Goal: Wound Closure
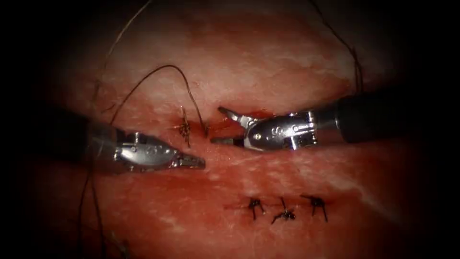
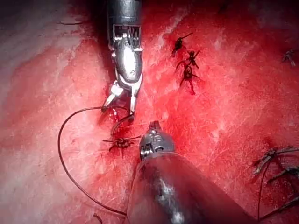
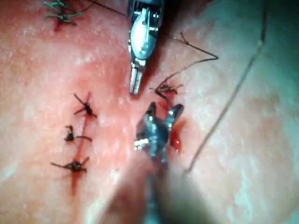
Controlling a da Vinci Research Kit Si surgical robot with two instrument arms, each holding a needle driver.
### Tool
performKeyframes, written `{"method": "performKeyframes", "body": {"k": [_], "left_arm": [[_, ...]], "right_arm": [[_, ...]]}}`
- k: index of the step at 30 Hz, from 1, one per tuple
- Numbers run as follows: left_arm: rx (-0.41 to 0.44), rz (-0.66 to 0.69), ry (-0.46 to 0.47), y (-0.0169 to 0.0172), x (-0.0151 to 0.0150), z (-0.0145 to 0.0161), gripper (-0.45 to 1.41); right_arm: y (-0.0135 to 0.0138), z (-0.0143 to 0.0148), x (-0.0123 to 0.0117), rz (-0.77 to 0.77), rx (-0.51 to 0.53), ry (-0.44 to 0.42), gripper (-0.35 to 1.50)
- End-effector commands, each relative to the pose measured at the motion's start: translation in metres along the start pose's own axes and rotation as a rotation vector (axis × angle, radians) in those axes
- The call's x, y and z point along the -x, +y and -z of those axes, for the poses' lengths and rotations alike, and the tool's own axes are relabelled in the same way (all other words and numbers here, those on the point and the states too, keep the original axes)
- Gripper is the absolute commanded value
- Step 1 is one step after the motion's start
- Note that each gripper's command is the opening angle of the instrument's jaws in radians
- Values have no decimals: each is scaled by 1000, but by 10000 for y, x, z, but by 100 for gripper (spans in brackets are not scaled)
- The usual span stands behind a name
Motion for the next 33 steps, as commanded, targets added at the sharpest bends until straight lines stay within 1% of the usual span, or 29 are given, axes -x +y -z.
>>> {"method": "performKeyframes", "body": {"k": [1,3,5,7,11,12,15,16,21,24,28,30,33], "left_arm": [[4,-6,-1,2,12,-11,-45],[5,-11,2,2,18,-13,-45],[6,-19,2,3,21,-14,-45],[7,-14,2,4,22,-13,-45],[7,-14,2,4,22,-12,-45],[7,-14,2,5,22,-12,-45],[7,-14,2,6,22,-12,-45],[7,-14,2,7,22,-12,-45],[6,-13,2,7,22,-12,-45],[5,-10,2,6,18,-15,-45],[9,0,2,1,4,-14,-45],[12,11,3,-4,-9,-13,-45],[11,16,3,-6,-16,-15,-45]], "right_arm": [[-5,-15,5,1,-8,6,99],[-6,-20,8,10,-14,11,101],[-9,-25,10,19,-24,17,96],[-12,-30,9,32,-42,35,83],[-13,-35,5,52,-41,55,74],[-12,-36,5,64,-51,62,63],[-11,-38,7,92,-84,87,-26],[-10,-37,8,106,-94,91,-35],[-1,-29,9,184,-121,88,-35],[2,-23,1,236,-126,90,-35],[2,-23,-6,295,-126,90,-35],[3,-23,-11,350,-122,95,-35],[6,-22,-17,409,-119,100,-35]]}}
